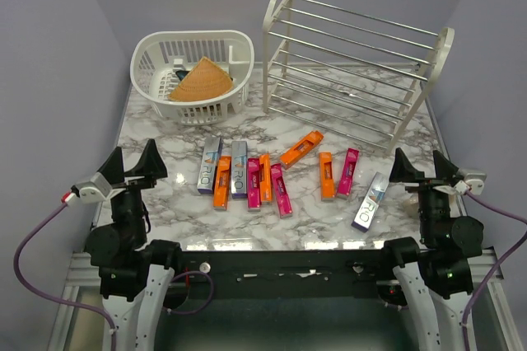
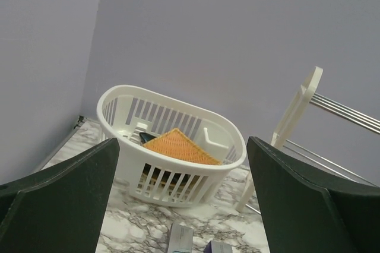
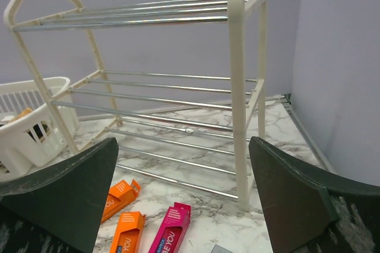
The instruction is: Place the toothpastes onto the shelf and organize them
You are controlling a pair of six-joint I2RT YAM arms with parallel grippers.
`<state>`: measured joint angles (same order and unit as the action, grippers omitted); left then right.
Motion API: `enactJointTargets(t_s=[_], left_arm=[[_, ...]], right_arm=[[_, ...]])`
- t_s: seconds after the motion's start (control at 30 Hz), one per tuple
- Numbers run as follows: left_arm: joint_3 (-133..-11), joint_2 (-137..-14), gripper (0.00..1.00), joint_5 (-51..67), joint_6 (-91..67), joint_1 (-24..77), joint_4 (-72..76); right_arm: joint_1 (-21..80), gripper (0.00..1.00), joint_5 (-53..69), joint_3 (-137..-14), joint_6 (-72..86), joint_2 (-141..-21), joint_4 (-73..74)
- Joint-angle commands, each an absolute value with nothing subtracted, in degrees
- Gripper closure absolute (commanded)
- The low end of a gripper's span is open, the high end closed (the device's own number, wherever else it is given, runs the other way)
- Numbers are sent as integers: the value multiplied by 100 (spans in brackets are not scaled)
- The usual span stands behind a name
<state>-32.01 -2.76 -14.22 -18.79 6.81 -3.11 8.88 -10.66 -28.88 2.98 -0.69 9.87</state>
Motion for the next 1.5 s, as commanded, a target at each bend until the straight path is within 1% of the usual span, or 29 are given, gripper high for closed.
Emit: enactJointTargets(t_s=[0.0, 0.2, 0.33, 0.43, 0.53, 0.6, 0.63, 0.83, 0.87, 1.0, 1.1, 1.23, 1.3, 1.37, 1.43, 1.47], left_arm=[[-3453, -536, 1, -1485, -2214, 650, -781], [-4112, -1370, 1, -1266, -2548, 650, -2213], [-4342, -2396, 1, -801, -2645, 650, -3109], [-4359, -3090, 1, -282, -2794, 668, -3426], [-4175, -3619, 1, -184, -3111, 860, -3524], [-4018, -3849, 1, -490, -3260, 1237, -3533], [-3964, -4024, 1, -1084, -3487, 1814, -3559], [-3551, -4587, 1, -2608, -4534, 3645, -3472], [-3481, -4649, 1, -3054, -4822, 4117, -3454], [-3191, -4948, 1, -3935, -5264, 4911, -3525], [-3015, -5115, 1, -4121, -5326, 5290, -3261], [-2804, -5247, 3, -4315, -5546, 5458, -3173], [-2638, -5238, 10, -4307, -5581, 5467, -3103], [-2514, -5203, 14, -4307, -5634, 5476, -2927], [-2295, -5124, 15, -4307, -5643, 5476, -2665], [-2216, -5098, 19, -4289, -5634, 5476, -2550]], right_arm=[[853, 0, -818, -3059, 501, 1547, 1248], [870, 0, -817, -3103, 624, 1547, 1371], [870, 0, -835, -3120, 659, 1547, 1406], [879, 0, -853, -3129, 677, 1547, 1450], [896, 0, -844, -3138, 677, 1547, 1468], [896, 0, -853, -3138, 686, 1556, 1477], [905, 0, -861, -3138, 686, 1556, 1477], [914, 0, -861, -3129, 712, 1556, 1459], [931, 0, -853, -3138, 721, 1547, 1468], [949, 0, -844, -3138, 738, 1547, 1477], [958, 0, -835, -3155, 747, 1547, 1494], [958, 0, -853, -3164, 747, 1556, 1520], [967, 0, -879, -3164, 738, 1556, 1529], [975, 0, -870, -3164, 747, 1556, 1521], [967, 0, -870, -3164, 738, 1556, 1521], [967, 0, -870, -3164, 738, 1556, 1521]])
